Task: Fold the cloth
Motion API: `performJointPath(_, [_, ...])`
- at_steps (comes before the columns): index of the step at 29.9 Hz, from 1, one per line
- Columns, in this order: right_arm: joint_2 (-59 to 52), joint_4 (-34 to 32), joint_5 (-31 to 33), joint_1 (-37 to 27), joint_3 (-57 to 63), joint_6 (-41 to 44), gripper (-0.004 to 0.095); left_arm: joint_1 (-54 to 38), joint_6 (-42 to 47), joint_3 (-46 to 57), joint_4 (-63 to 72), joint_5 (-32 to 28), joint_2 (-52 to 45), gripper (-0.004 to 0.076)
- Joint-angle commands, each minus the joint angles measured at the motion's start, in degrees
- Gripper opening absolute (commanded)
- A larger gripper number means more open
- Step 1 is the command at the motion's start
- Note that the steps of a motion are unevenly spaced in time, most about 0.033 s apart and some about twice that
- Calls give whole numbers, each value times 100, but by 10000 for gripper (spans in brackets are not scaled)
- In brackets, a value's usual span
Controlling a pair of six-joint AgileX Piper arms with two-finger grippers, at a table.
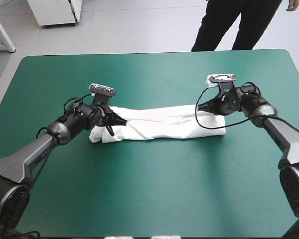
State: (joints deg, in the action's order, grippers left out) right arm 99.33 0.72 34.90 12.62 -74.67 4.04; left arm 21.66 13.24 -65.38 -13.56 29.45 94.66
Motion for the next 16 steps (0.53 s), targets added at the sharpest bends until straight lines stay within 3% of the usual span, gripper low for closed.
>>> performJointPath(1, [-259, 25, -169, -41, -209, -126, 201, 0, -245, -186, 210, -284, -129, 135])
performJointPath(5, [-271, 25, -82, -41, -219, -141, 375, 0, -513, -186, 397, -273, -91, 286])
performJointPath(8, [-392, 25, 19, -41, -218, -141, 431, 0, -526, -195, 409, -219, -211, 351])
performJointPath(16, [-1247, -189, 324, -41, -218, -141, 433, 0, -526, -195, 336, 593, -1259, 368])
